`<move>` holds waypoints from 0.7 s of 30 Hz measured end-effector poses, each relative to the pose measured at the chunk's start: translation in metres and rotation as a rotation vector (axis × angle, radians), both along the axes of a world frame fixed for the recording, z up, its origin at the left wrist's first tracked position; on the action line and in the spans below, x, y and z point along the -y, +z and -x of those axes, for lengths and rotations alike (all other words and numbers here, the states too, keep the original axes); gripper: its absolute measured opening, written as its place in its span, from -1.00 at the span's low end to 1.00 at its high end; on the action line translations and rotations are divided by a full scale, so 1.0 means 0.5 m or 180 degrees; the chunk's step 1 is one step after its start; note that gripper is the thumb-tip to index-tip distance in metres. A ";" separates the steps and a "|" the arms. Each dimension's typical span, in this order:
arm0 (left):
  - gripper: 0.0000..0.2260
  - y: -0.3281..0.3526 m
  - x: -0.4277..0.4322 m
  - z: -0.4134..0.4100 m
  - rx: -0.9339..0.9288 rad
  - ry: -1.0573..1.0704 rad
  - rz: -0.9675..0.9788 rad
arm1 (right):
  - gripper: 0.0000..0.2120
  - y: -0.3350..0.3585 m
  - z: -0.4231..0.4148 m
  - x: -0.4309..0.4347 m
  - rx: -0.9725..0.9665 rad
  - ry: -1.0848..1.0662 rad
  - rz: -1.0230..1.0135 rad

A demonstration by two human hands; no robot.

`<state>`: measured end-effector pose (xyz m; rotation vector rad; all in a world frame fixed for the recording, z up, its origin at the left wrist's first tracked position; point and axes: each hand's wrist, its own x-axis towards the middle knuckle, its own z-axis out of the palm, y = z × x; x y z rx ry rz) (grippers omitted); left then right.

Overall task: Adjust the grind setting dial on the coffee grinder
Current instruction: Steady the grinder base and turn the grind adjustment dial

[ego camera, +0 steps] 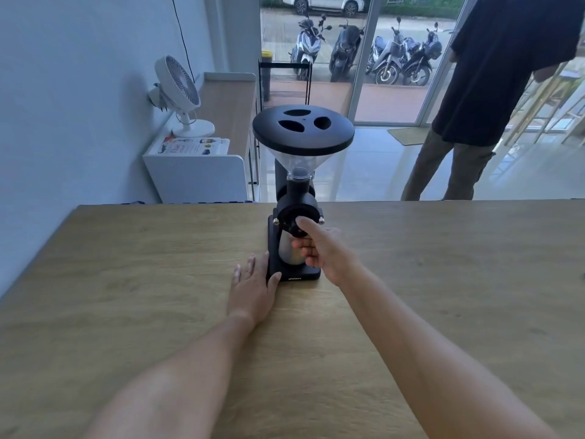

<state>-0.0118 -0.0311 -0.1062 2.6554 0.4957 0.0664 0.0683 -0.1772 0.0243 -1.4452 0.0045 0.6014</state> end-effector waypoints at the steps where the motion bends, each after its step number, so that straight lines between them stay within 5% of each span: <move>1: -0.44 -0.003 0.000 0.000 0.0028 -0.0005 -0.0064 | -0.54 -0.001 0.001 -0.001 0.0015 -0.0054 0.0010; 21: -0.42 -0.022 -0.005 -0.008 0.0054 0.0042 -0.0271 | -0.71 0.017 0.026 -0.018 -0.0021 -0.0396 0.0024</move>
